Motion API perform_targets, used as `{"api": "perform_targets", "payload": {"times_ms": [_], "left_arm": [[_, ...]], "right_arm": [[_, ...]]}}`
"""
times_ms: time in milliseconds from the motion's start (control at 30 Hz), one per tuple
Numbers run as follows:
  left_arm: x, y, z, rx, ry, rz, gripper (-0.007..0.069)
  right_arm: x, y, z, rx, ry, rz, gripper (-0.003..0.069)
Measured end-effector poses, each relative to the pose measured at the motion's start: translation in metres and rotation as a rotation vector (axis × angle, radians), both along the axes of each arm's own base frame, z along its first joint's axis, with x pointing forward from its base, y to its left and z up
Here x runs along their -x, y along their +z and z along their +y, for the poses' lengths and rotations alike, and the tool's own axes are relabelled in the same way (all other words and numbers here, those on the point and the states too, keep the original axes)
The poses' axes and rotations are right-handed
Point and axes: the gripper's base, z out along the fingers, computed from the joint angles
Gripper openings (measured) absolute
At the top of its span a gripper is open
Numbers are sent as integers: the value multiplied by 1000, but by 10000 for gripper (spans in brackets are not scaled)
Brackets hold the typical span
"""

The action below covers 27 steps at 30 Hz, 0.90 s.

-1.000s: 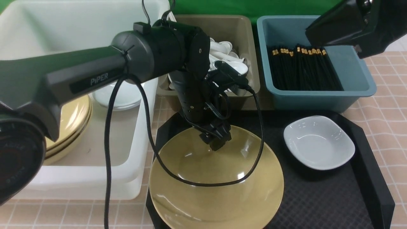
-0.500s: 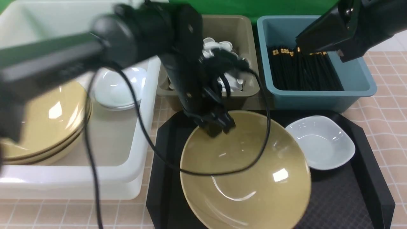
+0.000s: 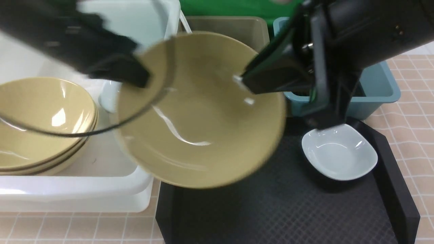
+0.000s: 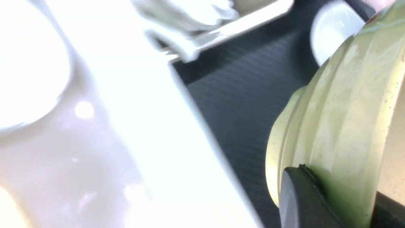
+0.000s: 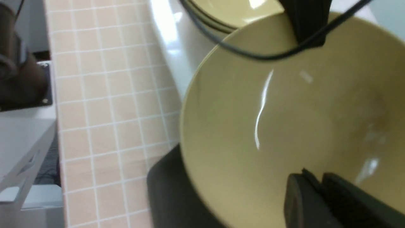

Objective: On brown table put chopsticks spoon bowls plates into blue grey white boxes.
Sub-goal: 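Place the tan bowl onto the bowl stack in the left bin with the left gripper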

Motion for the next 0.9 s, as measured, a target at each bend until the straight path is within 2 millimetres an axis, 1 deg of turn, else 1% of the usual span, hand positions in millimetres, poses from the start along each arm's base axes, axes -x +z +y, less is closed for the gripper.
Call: {"api": "perform_targets", "payload": {"times_ms": [67,167,233,300,333,367,467,600,633,667,700,800,900], "left_arm": [[19,9,29,1,124,-50,8],[45,13,78,2,381,-99,8],[57,11,103,3,529,-114,8],[66,2,129,2,684,-121,8],[66,1,130,2,688,-121,8],[69,-6,143,2,770,-120,8],[65,-21,159,-2,852,-115,8],[49,-42,173,-2,880,-81,8],[43,-51,179,3,885,-60,8],[42,-52,180,4,886,-55,8],[34,-65,185,9,886,-19,8],[21,-96,196,13,879,87,11],[16,-111,201,15,864,135,36]], "right_arm": [[5,6,6,-5,25,-25,80],[7,10,12,-9,46,-41,56],[5,10,14,-8,45,-43,51],[3,8,17,-5,44,-41,50],[3,8,17,-5,44,-41,50],[2,7,18,-1,43,-38,50],[1,4,19,10,47,-29,50],[2,3,19,19,50,-21,50],[2,3,19,23,51,-19,50],[2,3,19,23,51,-18,50],[2,3,18,26,52,-16,50],[3,2,18,36,56,-10,50],[3,2,18,44,62,-8,51]]}}
